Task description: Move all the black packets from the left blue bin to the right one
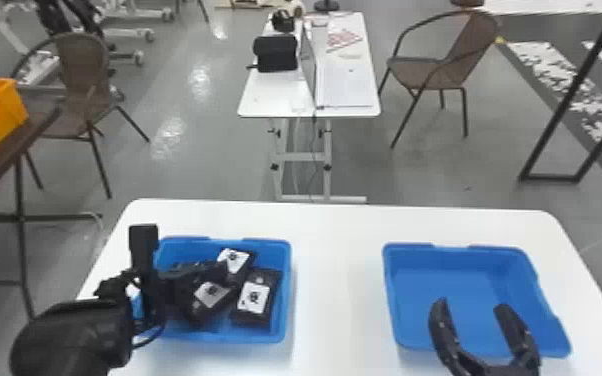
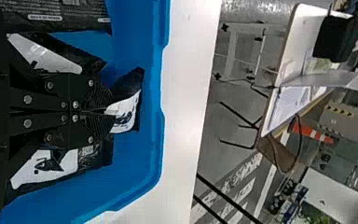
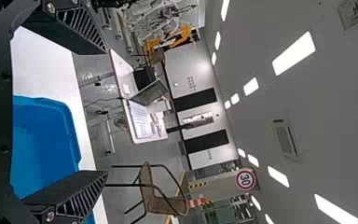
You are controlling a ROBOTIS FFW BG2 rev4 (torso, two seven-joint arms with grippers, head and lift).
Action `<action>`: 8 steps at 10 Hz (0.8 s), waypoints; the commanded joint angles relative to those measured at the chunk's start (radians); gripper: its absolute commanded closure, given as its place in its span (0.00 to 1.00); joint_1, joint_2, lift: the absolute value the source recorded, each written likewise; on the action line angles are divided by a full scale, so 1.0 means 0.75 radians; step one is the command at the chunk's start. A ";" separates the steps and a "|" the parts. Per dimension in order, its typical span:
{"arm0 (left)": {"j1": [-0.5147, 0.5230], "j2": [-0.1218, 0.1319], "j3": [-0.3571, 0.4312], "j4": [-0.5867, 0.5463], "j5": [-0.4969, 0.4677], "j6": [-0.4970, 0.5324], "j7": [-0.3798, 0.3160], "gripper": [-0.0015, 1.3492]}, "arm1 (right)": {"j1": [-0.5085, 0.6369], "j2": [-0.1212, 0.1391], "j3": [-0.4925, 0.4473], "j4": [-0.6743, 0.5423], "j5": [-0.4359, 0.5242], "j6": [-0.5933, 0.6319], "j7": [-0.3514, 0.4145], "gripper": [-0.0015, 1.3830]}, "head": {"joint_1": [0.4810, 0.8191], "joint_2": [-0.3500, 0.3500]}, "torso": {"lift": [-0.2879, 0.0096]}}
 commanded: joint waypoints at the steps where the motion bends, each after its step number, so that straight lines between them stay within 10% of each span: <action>1: 0.114 0.004 0.024 -0.179 0.011 -0.028 -0.039 0.90 | 0.000 0.003 0.000 -0.001 -0.002 0.000 0.000 0.07 | 0.63 0.56 | 0.97; 4: 0.356 -0.029 0.032 -0.621 0.181 -0.061 -0.141 0.89 | -0.006 0.003 0.004 -0.010 -0.021 0.000 0.029 0.07 | 0.63 0.55 | 0.97; 8: 0.196 -0.050 -0.126 -0.443 0.312 -0.304 -0.565 0.89 | -0.153 0.001 0.023 0.007 -0.107 0.049 0.211 0.07 | 0.63 0.43 | 0.97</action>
